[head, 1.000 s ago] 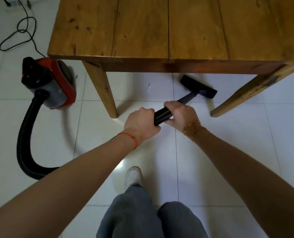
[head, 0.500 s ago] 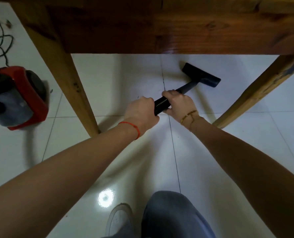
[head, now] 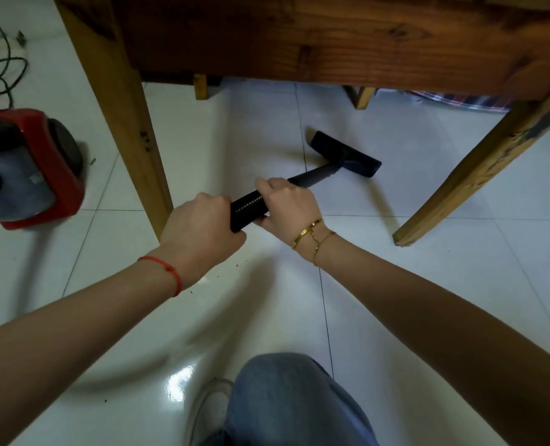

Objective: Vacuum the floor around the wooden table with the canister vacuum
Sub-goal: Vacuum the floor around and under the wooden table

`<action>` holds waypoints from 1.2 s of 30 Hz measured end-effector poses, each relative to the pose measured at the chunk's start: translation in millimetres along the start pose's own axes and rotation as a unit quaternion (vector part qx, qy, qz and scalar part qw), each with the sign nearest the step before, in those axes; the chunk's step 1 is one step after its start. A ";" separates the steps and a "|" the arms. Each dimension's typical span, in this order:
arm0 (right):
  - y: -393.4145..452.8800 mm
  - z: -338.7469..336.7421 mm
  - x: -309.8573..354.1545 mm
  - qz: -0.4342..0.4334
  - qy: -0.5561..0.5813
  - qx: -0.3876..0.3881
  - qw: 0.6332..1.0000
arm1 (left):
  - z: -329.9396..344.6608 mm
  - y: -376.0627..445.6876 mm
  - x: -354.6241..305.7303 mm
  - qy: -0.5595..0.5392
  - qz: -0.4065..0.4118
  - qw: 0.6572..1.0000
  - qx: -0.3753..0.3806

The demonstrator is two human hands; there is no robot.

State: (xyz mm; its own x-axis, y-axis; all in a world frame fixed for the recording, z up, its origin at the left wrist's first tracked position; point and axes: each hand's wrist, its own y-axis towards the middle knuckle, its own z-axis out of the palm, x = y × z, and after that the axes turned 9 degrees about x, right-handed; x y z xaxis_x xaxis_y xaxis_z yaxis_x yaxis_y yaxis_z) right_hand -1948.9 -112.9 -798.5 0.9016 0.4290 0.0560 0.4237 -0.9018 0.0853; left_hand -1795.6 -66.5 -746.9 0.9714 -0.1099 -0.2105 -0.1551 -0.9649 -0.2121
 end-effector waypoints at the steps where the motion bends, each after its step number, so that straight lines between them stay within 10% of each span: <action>1: 1.9 3.9 3.1 -0.001 0.000 0.003 1.000 | 2.6 -0.4 4.2 0.002 -0.003 1.000 -0.003; 21: 78.3 21.2 -116.0 0.112 0.043 0.169 0.978 | 41.7 133.4 -63.5 -0.057 0.036 0.998 -0.001; 36: 39.6 29.0 -35.1 0.044 0.089 0.052 0.994 | 35.7 54.7 -14.6 -0.019 0.012 1.000 -0.004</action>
State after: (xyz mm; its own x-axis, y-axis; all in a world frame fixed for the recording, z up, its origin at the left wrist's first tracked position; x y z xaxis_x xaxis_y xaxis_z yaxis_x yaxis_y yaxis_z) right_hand -1961.2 -165.2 -825.9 0.9093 0.3433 0.2351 0.3598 -0.9325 -0.0301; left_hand -1824.6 -109.1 -789.5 0.9599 -0.1244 -0.2513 -0.1771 -0.9639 -0.1990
